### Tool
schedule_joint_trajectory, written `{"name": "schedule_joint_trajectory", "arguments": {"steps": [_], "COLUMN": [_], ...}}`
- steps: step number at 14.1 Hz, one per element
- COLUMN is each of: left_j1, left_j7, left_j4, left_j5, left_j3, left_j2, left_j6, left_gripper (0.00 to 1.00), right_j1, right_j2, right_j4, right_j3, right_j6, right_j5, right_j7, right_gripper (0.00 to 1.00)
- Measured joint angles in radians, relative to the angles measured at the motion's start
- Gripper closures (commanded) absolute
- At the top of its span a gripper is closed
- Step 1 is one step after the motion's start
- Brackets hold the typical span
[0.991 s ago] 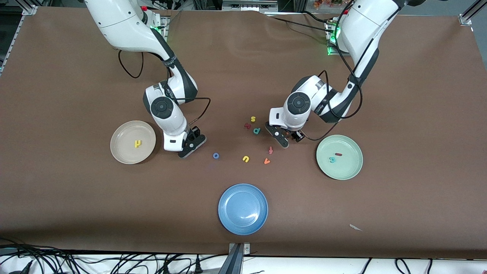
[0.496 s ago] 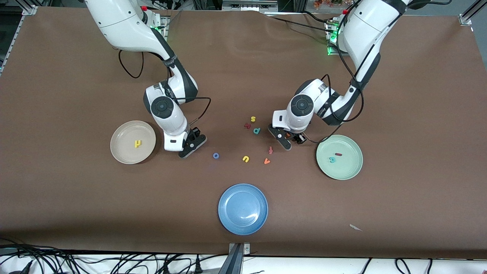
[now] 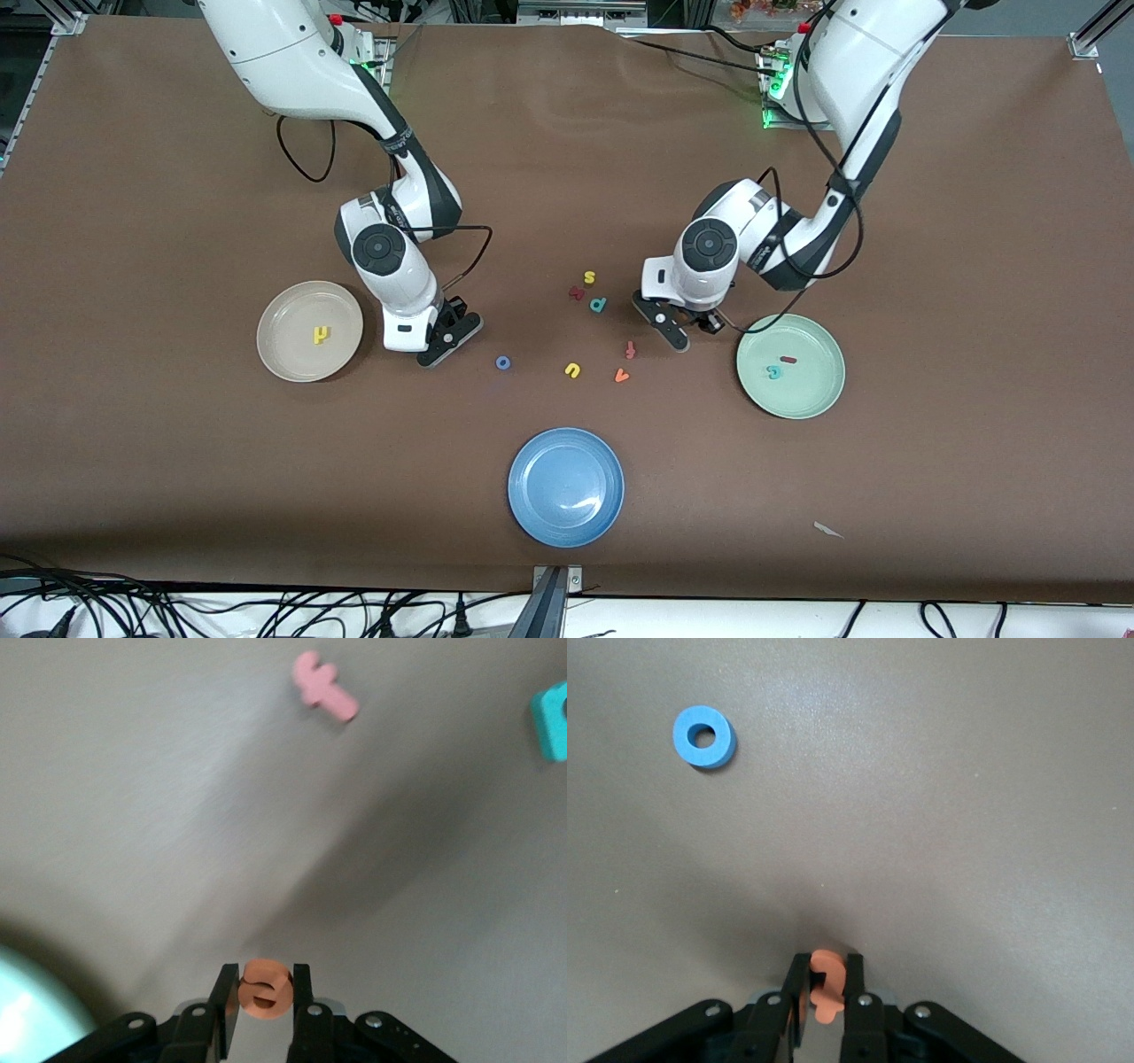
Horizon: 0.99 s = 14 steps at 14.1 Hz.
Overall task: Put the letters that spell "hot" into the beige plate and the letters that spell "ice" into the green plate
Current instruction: 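Drop the orange e on the green plate while the right gripper fills beige plate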
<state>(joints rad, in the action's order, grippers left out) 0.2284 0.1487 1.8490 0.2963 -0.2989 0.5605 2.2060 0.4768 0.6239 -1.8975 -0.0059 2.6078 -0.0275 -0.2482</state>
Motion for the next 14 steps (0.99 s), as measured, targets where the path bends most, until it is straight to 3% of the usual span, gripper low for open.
{"name": "schedule_joint_trajectory", "arguments": {"steps": [4, 7, 9, 10, 11, 13, 14], "left_j1": [-0.133, -0.219, -0.244, -0.250, -0.255, -0.262, -0.262], "left_j7": [0.127, 0.180, 0.183, 0.183, 0.183, 0.183, 0.182], "left_j4": [-0.035, -0.034, -0.031, -0.027, -0.019, -0.017, -0.016], "left_j5": [0.003, 0.007, 0.018, 0.018, 0.018, 0.018, 0.018], "left_j3": [0.007, 0.012, 0.012, 0.012, 0.012, 0.007, 0.001], "left_j2": [-0.028, 0.000, 0.037, 0.057, 0.074, 0.073, 0.073], "left_j6": [-0.043, -0.014, 0.024, 0.053, 0.084, 0.099, 0.099], "left_gripper": [0.99, 0.99, 0.93, 0.82, 0.78, 0.83, 0.74], "right_j1": [-0.003, -0.018, -0.035, -0.049, -0.073, -0.140, -0.171], "right_j2": [0.009, 0.010, -0.005, -0.019, -0.036, -0.083, -0.111], "right_j4": [0.023, 0.079, 0.097, 0.097, 0.093, 0.056, 0.023], "right_j3": [-0.008, -0.016, -0.020, -0.023, -0.026, -0.030, -0.031], "right_j6": [-0.011, -0.095, -0.145, -0.181, -0.213, -0.248, -0.254], "right_j5": [0.000, 0.000, 0.000, 0.000, 0.000, 0.001, 0.001], "right_j7": [0.000, 0.000, -0.005, -0.026, -0.060, -0.125, -0.147], "right_gripper": [0.96, 0.96, 0.97, 0.97, 0.97, 0.97, 0.97]}}
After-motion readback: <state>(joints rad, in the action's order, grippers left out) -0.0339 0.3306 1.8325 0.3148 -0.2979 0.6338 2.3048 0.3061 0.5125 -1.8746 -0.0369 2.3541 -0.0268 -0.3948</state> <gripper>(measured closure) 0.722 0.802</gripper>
